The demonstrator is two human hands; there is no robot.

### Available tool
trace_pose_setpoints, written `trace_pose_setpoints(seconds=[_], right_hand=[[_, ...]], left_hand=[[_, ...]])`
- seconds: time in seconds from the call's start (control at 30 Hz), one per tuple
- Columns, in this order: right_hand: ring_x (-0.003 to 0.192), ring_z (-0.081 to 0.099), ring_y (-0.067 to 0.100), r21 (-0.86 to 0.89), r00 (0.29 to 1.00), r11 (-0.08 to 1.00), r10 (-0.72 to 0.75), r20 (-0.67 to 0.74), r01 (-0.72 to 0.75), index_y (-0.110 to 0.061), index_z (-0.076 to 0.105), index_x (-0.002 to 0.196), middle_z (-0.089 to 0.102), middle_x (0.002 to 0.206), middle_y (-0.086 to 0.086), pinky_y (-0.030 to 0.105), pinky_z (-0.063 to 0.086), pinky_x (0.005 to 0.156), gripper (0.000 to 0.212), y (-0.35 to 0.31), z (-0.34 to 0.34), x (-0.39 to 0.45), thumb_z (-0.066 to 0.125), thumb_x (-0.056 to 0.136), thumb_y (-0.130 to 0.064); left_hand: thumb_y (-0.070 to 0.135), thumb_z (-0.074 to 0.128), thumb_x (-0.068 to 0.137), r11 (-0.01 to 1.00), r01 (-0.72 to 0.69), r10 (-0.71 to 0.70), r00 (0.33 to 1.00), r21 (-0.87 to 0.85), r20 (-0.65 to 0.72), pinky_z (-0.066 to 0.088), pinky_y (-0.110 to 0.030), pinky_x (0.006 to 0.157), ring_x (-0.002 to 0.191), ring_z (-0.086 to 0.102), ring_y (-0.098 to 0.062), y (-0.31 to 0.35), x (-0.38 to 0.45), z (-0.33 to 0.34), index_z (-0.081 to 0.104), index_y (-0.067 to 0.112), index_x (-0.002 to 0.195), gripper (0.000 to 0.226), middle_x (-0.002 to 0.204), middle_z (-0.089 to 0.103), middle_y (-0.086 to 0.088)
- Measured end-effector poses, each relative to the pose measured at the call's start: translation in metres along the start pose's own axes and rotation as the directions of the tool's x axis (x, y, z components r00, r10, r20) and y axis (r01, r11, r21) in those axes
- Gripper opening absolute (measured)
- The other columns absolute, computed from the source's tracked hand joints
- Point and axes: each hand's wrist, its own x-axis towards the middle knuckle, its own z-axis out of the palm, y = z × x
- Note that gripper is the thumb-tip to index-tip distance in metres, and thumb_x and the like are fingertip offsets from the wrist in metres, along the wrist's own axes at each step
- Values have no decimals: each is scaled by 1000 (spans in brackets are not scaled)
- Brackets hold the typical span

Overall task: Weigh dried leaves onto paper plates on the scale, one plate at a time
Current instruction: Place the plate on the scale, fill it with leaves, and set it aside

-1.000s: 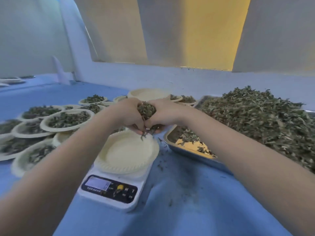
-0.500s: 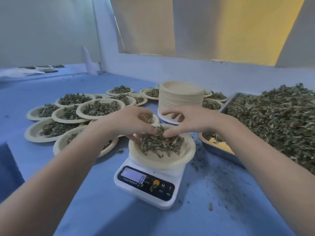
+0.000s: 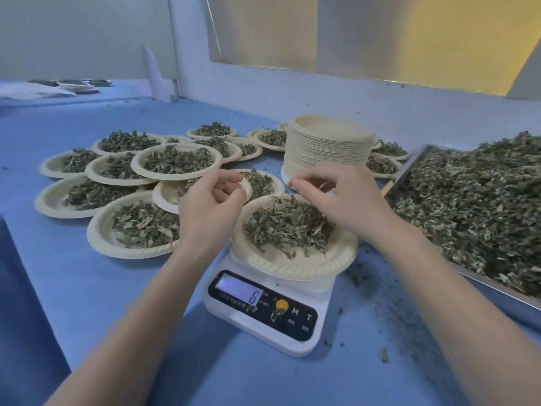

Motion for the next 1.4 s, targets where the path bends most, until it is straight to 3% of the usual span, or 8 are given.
trace_pose_setpoints(seconds=[0.17,0.33,0.43,0.7,0.87,1.03,1.2,1.4], right_hand=[[81,58,-5,39,994,996,81,73,-84,-33,72,90,67,87,-20,7,44,73,7,-2,-12,1,67,85,-34],[102,54,-6,40,896,963,233,379,-267,-44,57,119,59,113,-23,18,44,86,65,4,-28,0,64,60,-72],[111,49,-4,-11,842,962,243,481,-272,-49,49,123,53,123,-23,16,39,85,72,2,-29,-3,62,56,-73],[91,55,7,-268,908,905,382,170,-331,-28,59,124,62,116,-9,22,39,72,36,31,-41,0,51,93,-45],[100,58,32,-711,684,551,717,136,-437,-6,56,122,57,119,16,36,51,80,38,106,-61,-16,50,91,-28],[132,35,38,-704,495,519,826,269,-485,-17,30,146,21,152,16,42,37,105,65,132,-58,-16,51,89,-39],[85,63,28,-551,478,598,800,362,-583,-7,65,94,64,105,16,35,51,74,30,120,-60,0,55,80,-31],[71,57,17,-643,516,604,779,355,-470,-18,60,72,61,79,1,27,43,59,23,106,-64,4,67,77,-39]], left_hand=[[24,67,82,996,68,-64,996,-62,63,47,-25,71,70,55,-1,-14,-10,-8,66,31,94,13,84,65,12],[47,62,70,989,113,-104,990,-95,95,52,-36,80,83,62,-8,-17,-14,-16,66,37,90,23,89,67,13],[45,64,74,992,103,-94,988,-68,125,52,-33,82,82,63,-1,-17,-15,-15,65,35,94,22,90,67,14],[29,66,85,999,35,-31,994,-39,104,53,-31,75,75,62,-3,-19,-16,-14,65,31,96,11,87,67,13],[37,67,79,1000,-21,18,993,17,119,50,-32,73,70,55,-5,-21,-16,-14,65,29,98,21,86,65,12],[28,66,85,999,-39,35,994,31,106,49,-30,72,67,53,-2,-23,-16,-14,66,31,96,11,83,64,14],[30,67,85,999,-40,38,991,18,126,49,-32,71,65,52,-2,-25,-15,-13,65,32,95,11,78,62,19],[28,67,85,999,-42,40,991,10,129,47,-25,67,63,51,0,-26,-16,-13,65,33,95,11,76,62,20]])
